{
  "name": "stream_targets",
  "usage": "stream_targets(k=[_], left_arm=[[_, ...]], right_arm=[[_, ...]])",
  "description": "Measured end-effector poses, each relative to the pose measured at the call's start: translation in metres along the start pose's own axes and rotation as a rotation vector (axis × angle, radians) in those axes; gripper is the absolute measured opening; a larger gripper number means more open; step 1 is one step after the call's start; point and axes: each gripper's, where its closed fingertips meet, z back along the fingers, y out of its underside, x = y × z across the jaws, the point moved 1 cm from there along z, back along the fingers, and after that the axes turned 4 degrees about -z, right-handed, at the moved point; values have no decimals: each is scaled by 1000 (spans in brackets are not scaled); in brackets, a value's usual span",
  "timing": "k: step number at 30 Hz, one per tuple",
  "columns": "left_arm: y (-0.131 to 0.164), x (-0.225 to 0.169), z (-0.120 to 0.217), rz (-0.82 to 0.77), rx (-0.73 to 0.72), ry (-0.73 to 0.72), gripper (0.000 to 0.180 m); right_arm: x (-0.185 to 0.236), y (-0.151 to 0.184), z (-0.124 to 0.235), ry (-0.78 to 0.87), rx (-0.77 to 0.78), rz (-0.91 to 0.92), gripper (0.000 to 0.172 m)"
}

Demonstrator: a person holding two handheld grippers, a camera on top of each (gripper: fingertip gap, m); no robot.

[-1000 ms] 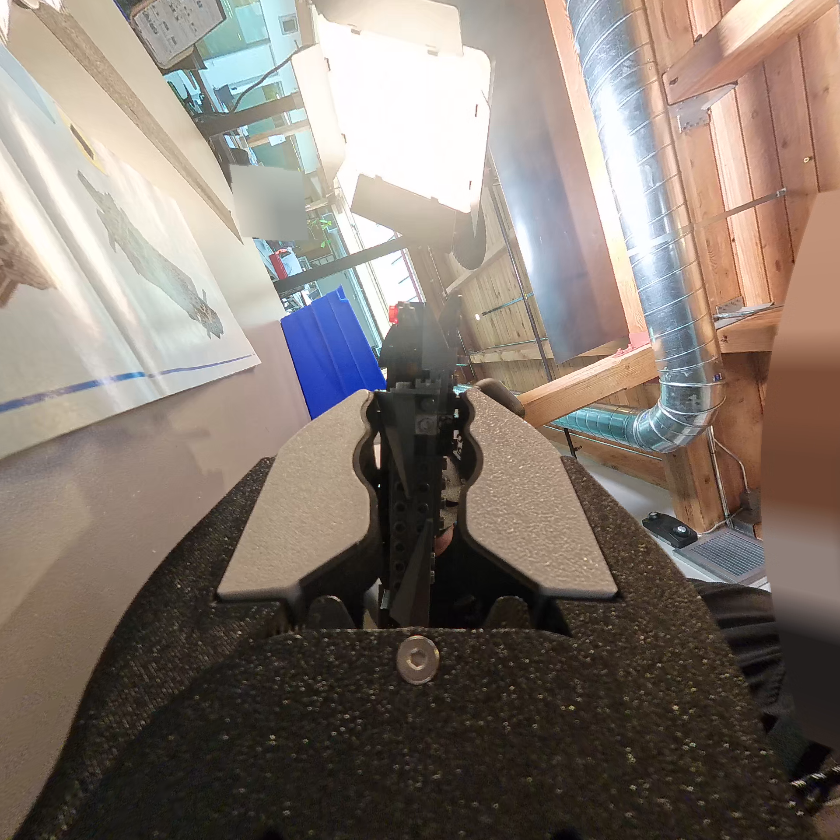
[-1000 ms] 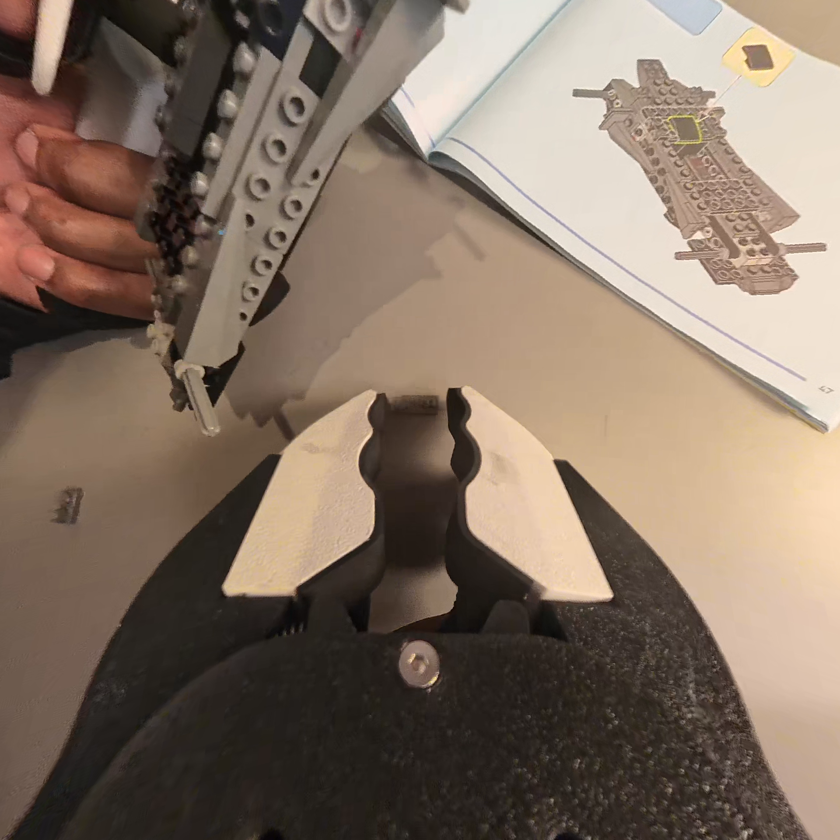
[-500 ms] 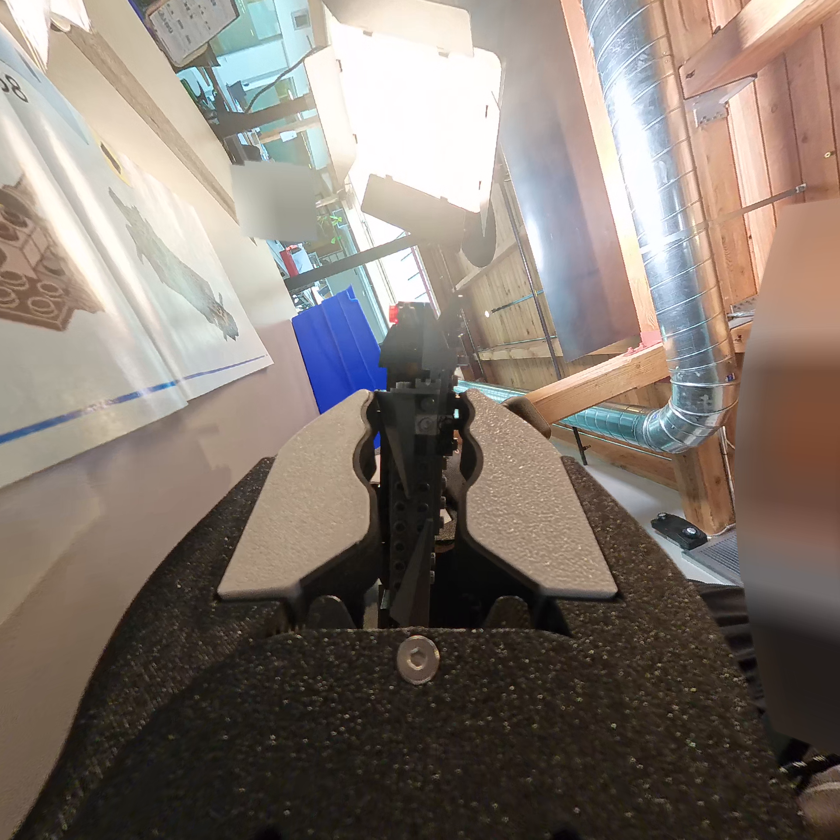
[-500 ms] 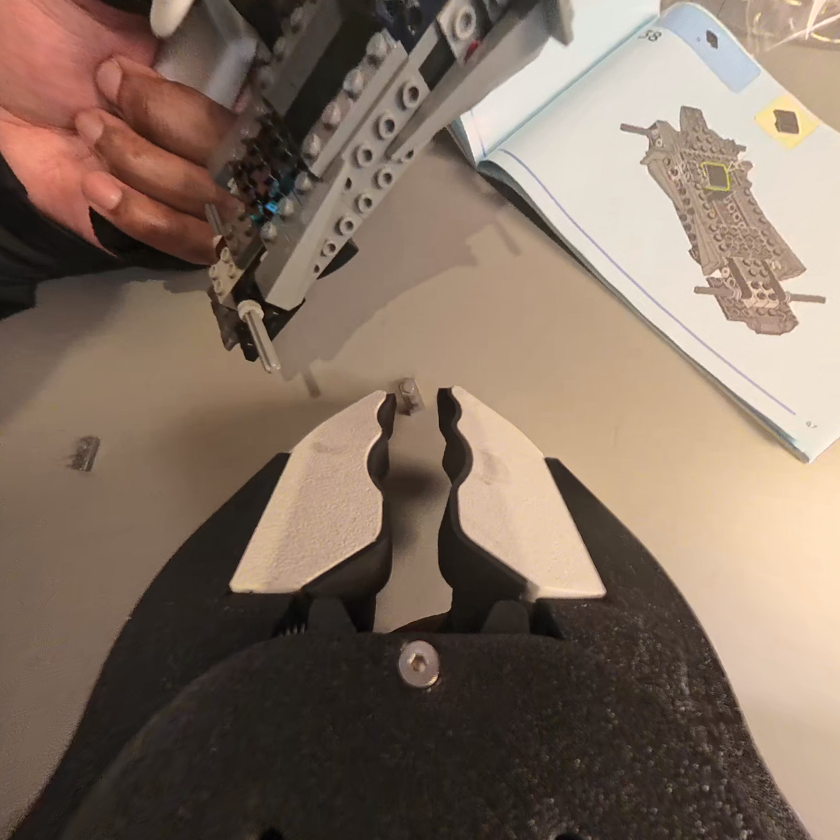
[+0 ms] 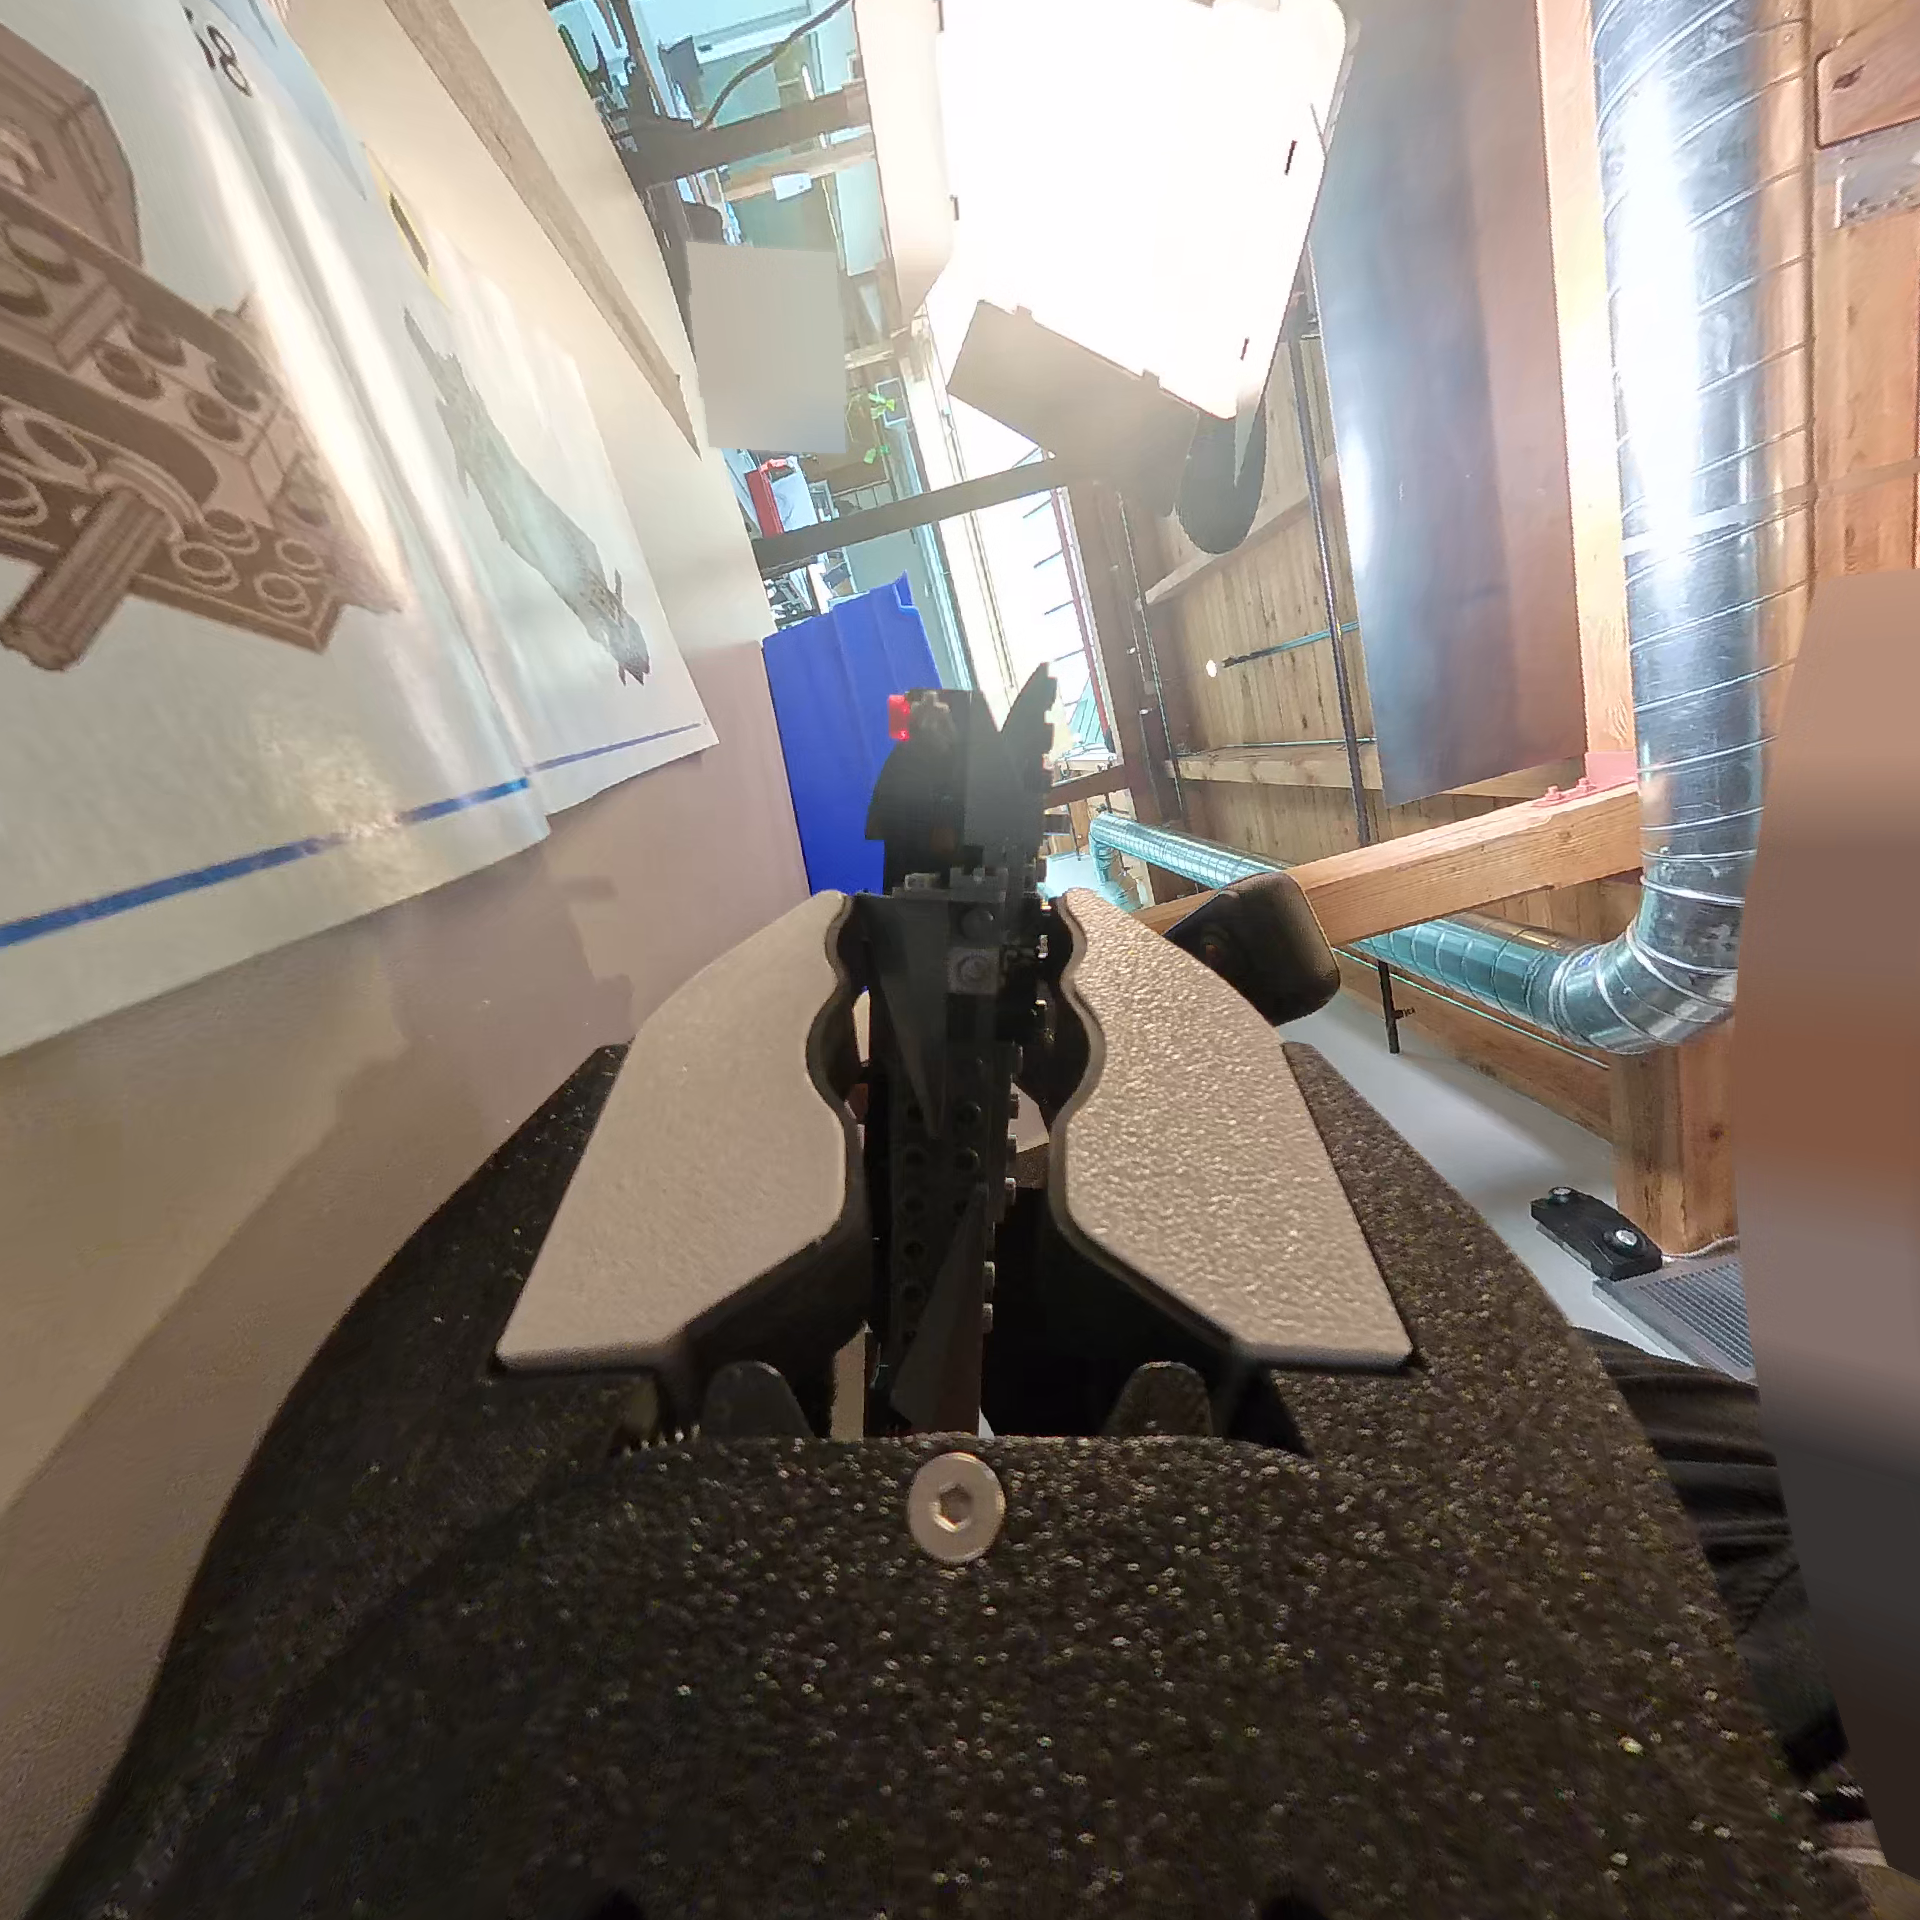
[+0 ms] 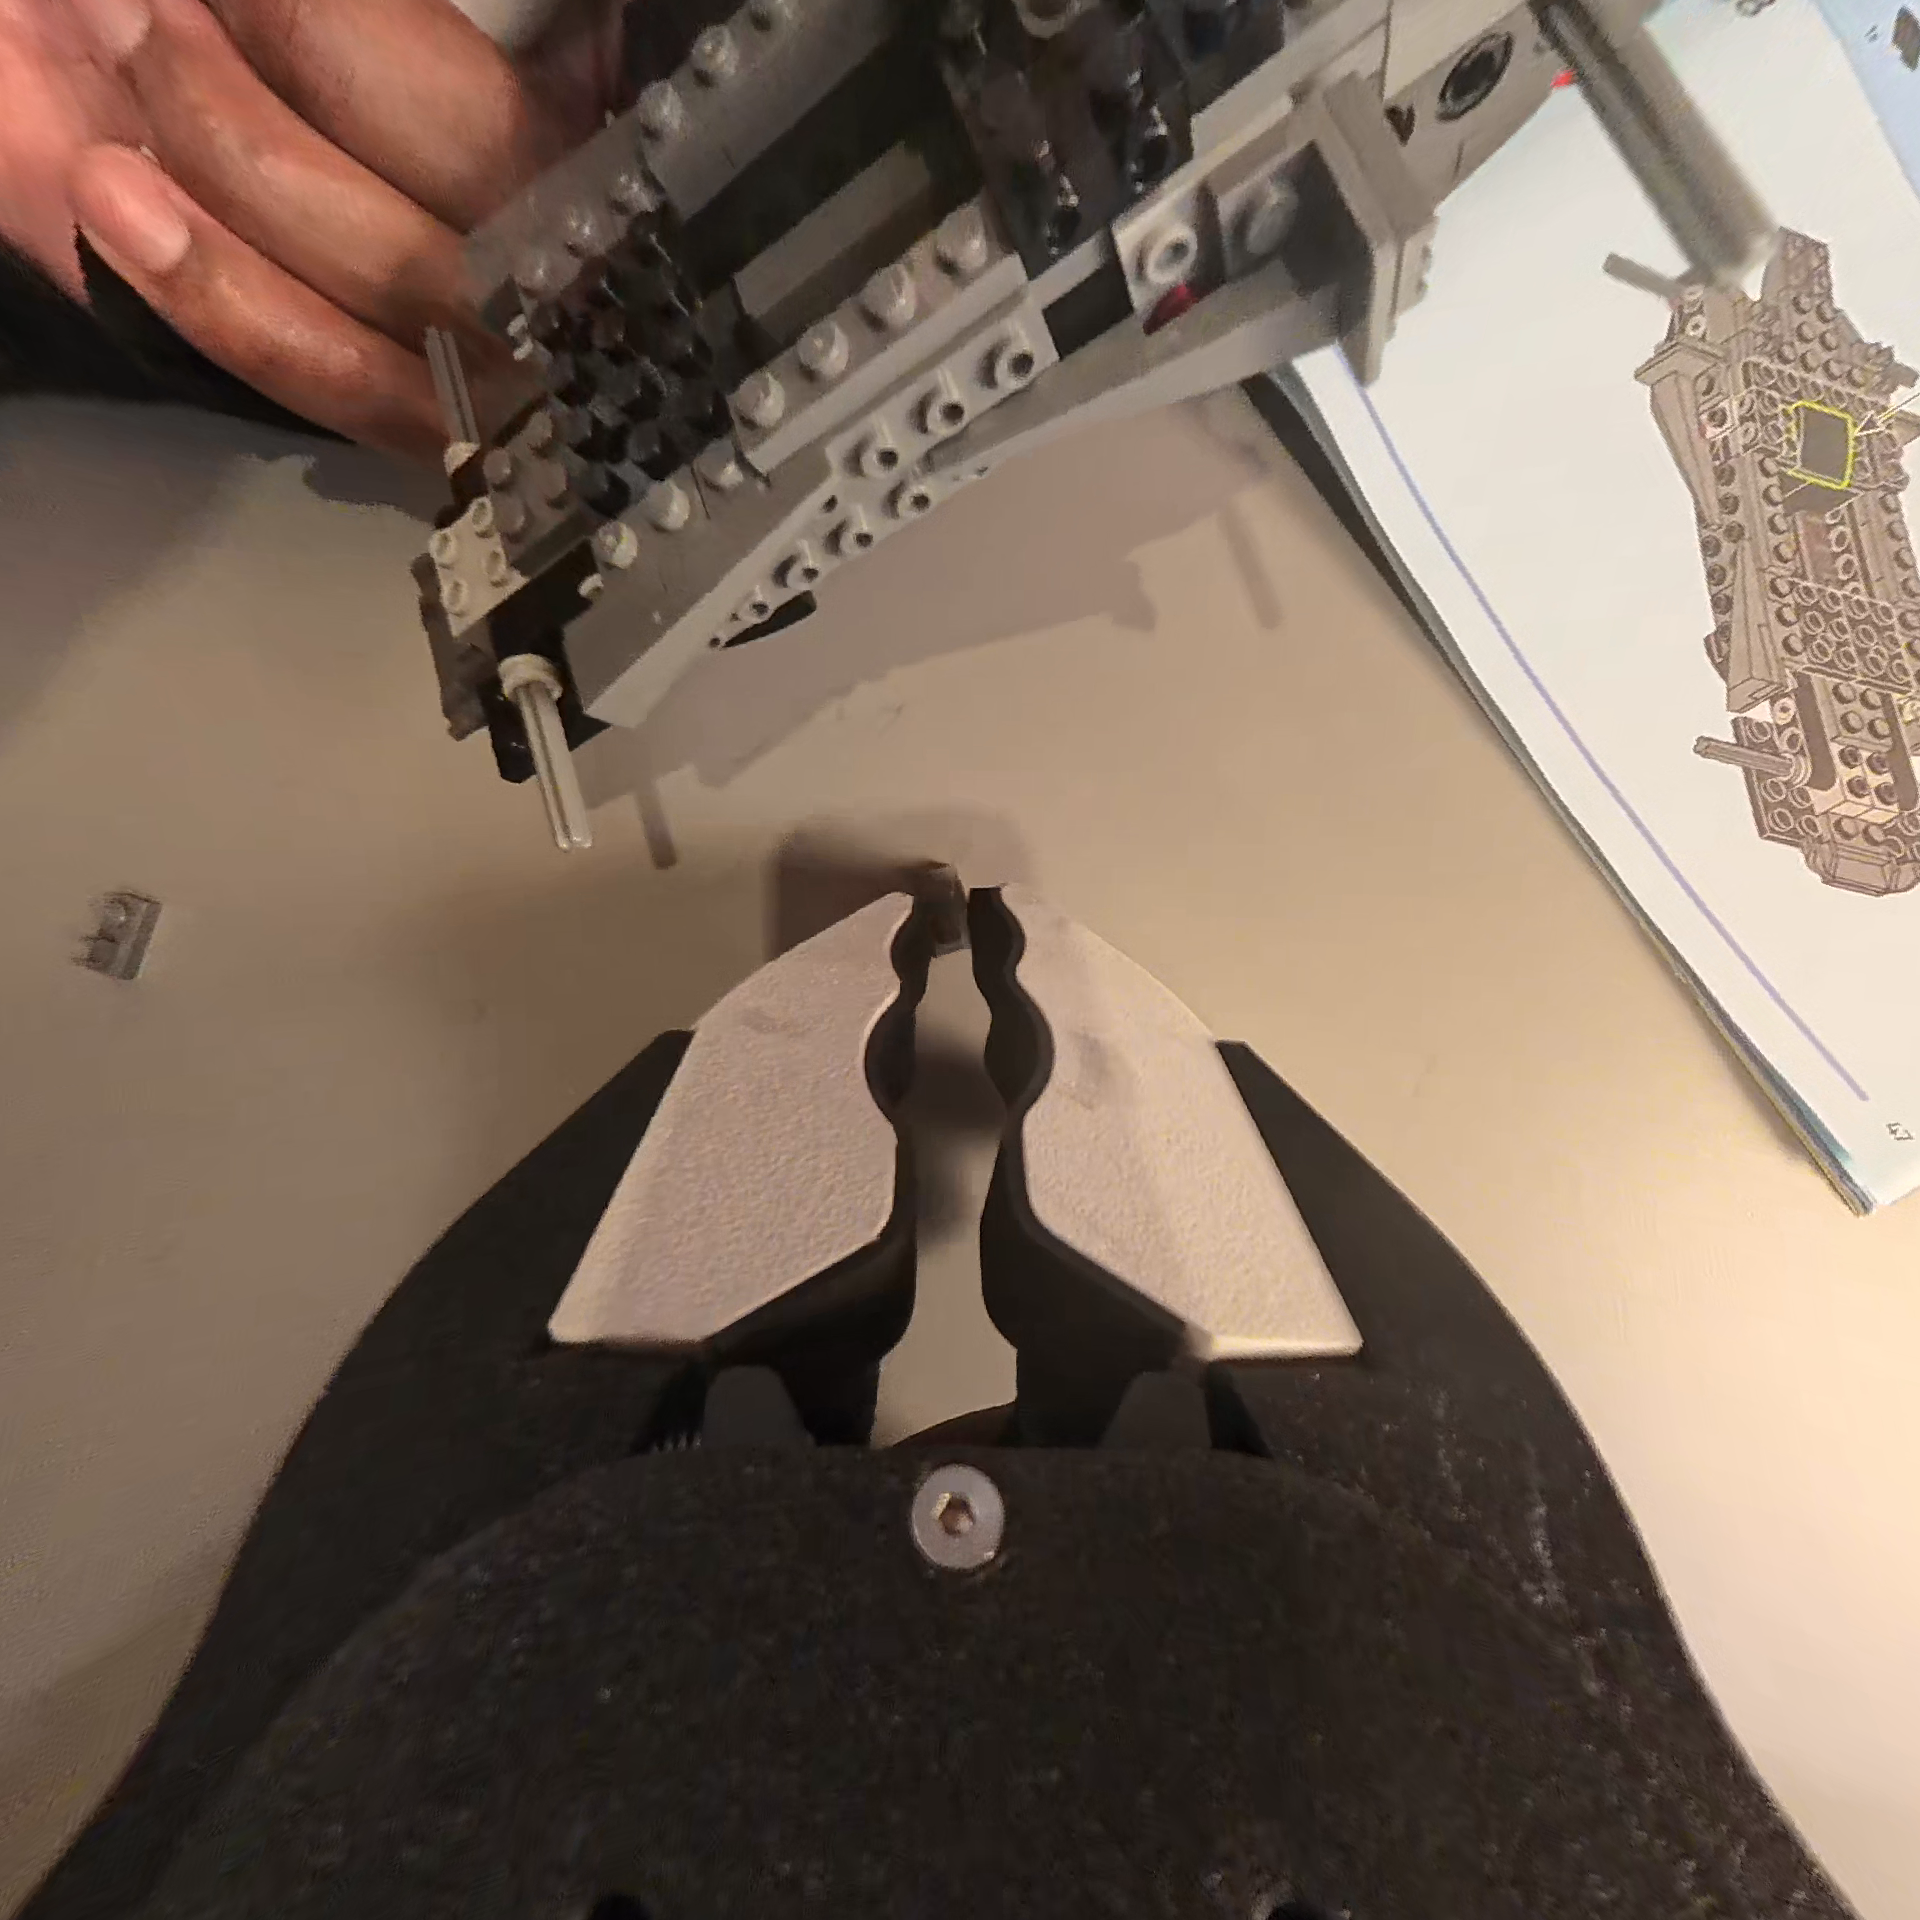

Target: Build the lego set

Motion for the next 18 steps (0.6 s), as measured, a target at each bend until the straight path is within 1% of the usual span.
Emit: stream_targets(k=[5, 12, 18], left_arm=[[0, 1, 1, 4, 1, -4, 34], [0, 0, 1, 7, -2, 2, 34], [0, 0, 1, 6, -1, 2, 34]], right_arm=[[3, 0, -2, -7, 15, 18, 4], [-1, -3, -2, 11, -12, 17, 2], [-3, -11, 8, 32, -60, 11, 2]])
